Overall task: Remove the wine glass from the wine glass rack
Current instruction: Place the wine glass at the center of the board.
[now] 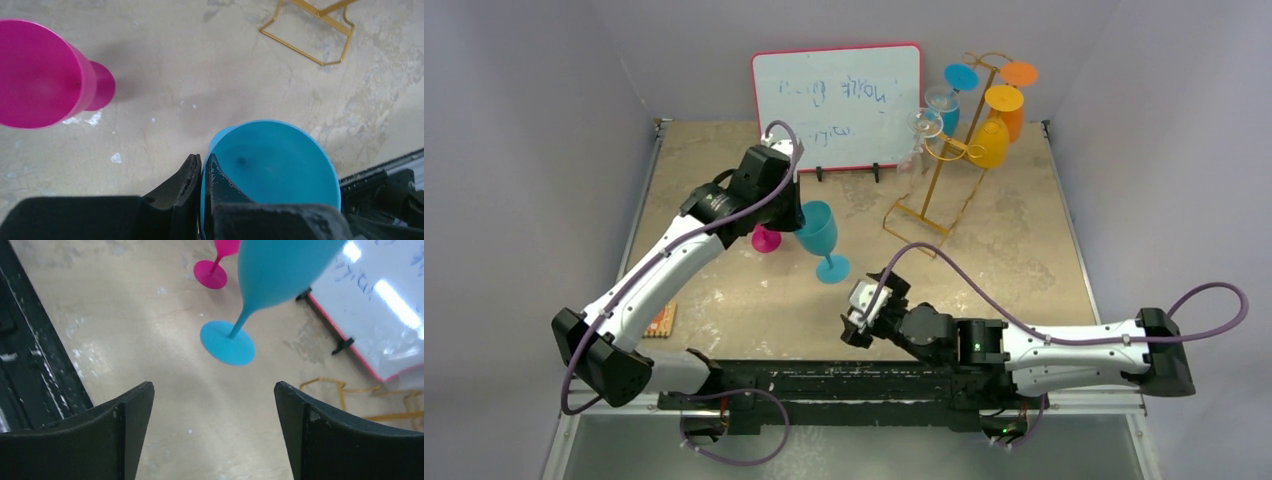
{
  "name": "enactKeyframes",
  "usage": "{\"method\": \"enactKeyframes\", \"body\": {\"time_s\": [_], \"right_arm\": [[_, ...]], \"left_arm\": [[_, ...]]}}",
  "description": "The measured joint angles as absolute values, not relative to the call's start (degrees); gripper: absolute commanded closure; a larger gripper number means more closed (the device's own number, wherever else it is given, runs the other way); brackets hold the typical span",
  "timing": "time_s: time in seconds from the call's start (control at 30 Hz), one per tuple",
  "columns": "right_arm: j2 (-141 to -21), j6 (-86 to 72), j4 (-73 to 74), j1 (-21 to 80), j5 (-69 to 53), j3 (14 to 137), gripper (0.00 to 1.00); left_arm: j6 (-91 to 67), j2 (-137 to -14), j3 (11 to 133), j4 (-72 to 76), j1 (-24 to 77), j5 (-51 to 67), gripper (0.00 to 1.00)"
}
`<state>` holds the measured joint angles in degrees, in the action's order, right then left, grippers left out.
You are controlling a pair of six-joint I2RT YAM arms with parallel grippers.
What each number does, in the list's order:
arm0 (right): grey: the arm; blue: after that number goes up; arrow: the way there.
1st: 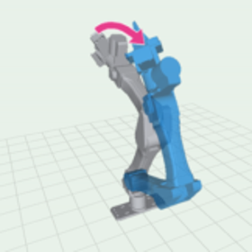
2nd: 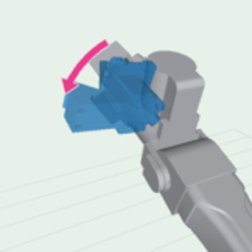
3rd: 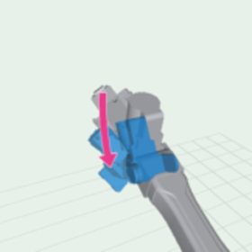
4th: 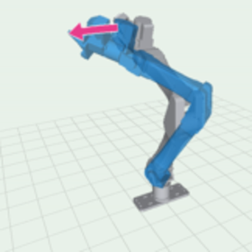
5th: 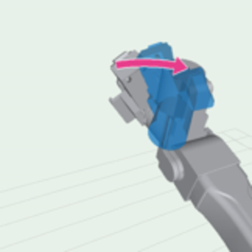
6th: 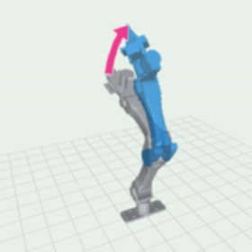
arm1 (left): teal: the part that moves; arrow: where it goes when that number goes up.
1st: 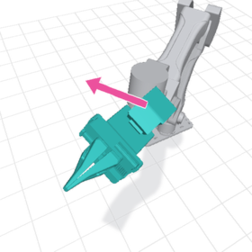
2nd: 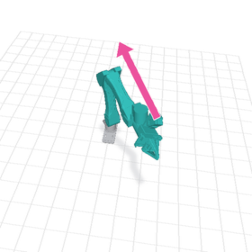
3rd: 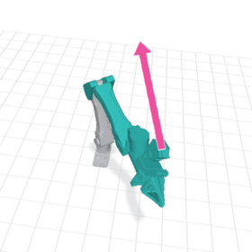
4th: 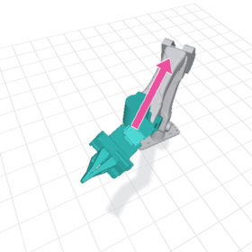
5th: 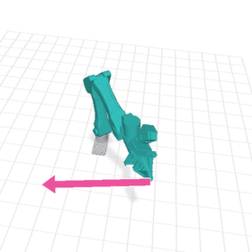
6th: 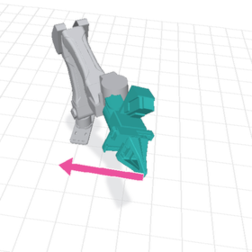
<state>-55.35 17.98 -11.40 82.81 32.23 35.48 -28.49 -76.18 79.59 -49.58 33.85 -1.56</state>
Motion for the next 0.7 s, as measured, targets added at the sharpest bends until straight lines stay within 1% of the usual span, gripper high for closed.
{"method": "enactKeyframes", "body": {"time_s": [0.1, 0.2, 0.3, 0.37, 0.5, 0.57, 0.7], "right_arm": [[-54.4, 4.1, -7.9, 82.8, 37.1, 36.2, 0.0], [-53.6, -14.1, 0.3, 82.1, 42.0, 37.0, 0.0], [-52.2, -26.9, 5.5, 80.0, 41.6, 36.9, 0.0], [-50.6, -32.8, 6.4, 76.1, 37.8, 36.0, 0.0], [-46.0, -41.3, 5.4, 58.7, 25.2, 30.8, 0.0], [-44.1, -44.6, 4.8, 53.3, 21.1, 27.9, 0.0], [-41.8, -52.0, 3.1, 50.9, 14.8, 23.3, 0.02]], "left_arm": [[-28.1, -76.4, 79.5, -47.1, 33.9, -5.8, 1.0], [-27.3, -77.2, 79.5, -45.2, 33.9, -9.0, 1.0], [-26.3, -78.3, 79.5, -43.2, 33.9, -11.4, 1.0], [-25.3, -79.0, 79.5, -42.0, 33.9, -12.8, 1.0], [-22.4, -81.9, 79.9, -40.6, 33.9, -14.8, 1.0], [-21.4, -83.9, 80.2, -40.3, 33.9, -15.2, 1.0], [-20.4, -87.1, 80.3, -39.8, 33.9, -16.1, 1.0]]}}
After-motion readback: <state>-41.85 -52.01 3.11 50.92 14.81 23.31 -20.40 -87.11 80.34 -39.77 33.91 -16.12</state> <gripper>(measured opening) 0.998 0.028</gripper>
